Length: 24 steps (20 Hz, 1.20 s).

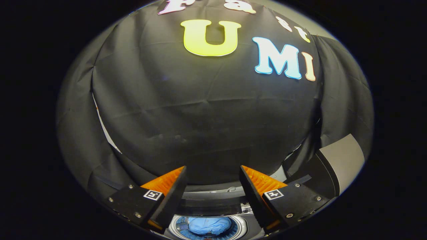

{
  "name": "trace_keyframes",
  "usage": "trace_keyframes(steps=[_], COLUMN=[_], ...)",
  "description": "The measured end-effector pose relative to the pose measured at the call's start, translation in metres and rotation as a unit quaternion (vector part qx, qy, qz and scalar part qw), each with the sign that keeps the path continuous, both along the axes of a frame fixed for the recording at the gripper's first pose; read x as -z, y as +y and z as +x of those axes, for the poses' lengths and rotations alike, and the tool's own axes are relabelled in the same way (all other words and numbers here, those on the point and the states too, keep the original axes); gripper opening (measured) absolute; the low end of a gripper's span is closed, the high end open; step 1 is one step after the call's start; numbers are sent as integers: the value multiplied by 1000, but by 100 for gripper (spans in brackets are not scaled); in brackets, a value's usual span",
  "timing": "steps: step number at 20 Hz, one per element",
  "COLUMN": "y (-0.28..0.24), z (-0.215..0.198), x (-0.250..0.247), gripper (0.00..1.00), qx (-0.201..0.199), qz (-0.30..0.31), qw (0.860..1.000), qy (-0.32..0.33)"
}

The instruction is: Put the clothes into the washing machine and then close the washing machine lid.

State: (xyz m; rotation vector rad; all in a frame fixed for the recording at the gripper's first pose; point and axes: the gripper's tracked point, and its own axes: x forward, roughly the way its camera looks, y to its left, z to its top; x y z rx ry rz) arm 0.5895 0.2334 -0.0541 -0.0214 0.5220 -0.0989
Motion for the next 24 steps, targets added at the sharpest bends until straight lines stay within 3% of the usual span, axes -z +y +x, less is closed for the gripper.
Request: trace_keyframes(steps=[24], y=[5], z=[-84], x=[6], gripper=[95], qx=[-46], qz=[14], qw=[995], qy=[-88])
